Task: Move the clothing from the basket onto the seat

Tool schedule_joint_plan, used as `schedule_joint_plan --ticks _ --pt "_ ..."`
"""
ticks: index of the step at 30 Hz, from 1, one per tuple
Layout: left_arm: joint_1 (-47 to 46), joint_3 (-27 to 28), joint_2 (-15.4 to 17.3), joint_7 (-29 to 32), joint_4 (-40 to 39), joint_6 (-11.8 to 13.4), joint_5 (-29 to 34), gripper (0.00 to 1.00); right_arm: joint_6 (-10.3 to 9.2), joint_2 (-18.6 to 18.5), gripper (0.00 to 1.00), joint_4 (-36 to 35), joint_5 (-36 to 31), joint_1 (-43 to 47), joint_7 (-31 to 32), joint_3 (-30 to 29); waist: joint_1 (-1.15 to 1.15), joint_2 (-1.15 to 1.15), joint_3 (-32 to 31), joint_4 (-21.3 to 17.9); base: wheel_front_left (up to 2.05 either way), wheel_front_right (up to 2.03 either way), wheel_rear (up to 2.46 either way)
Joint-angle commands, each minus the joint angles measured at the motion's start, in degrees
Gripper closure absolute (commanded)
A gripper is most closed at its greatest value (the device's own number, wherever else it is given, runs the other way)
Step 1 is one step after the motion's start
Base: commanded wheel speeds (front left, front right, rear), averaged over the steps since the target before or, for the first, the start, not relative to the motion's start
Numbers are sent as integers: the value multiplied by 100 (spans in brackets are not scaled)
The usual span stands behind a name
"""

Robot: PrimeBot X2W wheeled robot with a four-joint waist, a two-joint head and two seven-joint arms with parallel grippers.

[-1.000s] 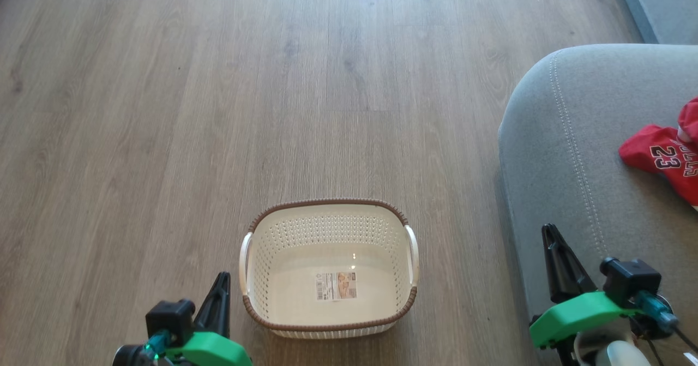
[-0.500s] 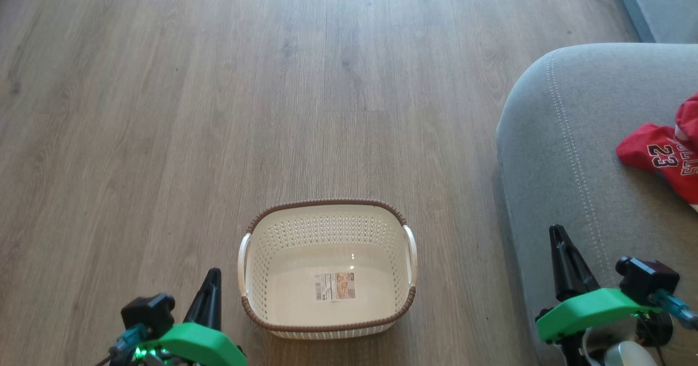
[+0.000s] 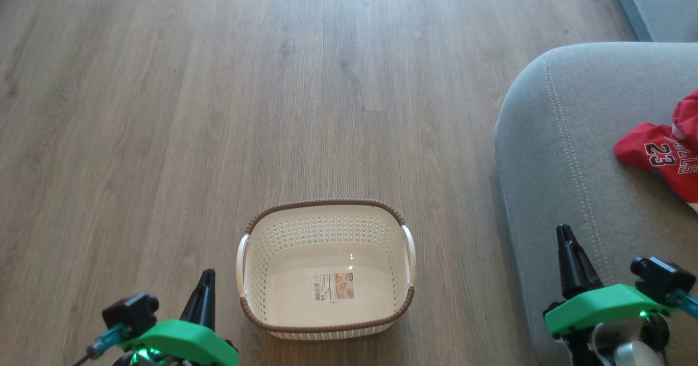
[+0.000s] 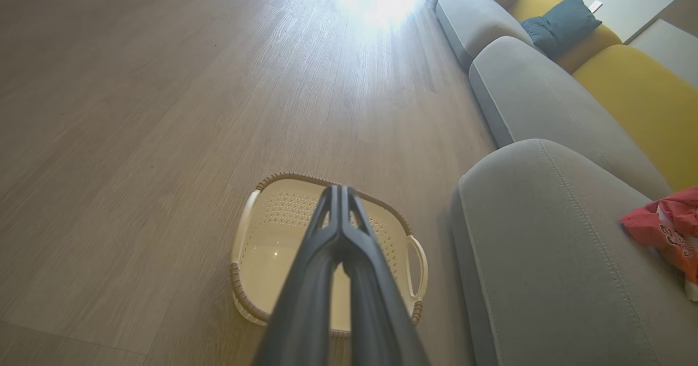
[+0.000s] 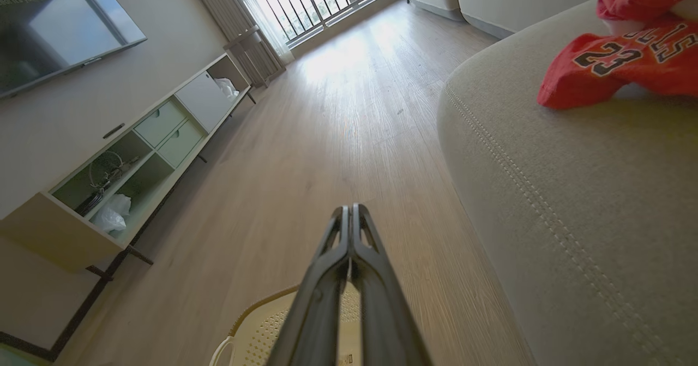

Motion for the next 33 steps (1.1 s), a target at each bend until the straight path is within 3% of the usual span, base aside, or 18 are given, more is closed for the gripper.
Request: schedule_joint_plan --ticks 1,33 --pt "-316 133 11 17 -196 -39 -119 100 1 3 100 -200 136 -305 28 -15 0 0 0 -1 0 0 0" --pt "-511 550 14 574 -259 -303 -2256 100 0 8 100 -200 2315 -428 584 -159 0 0 -11 -82 0 0 0"
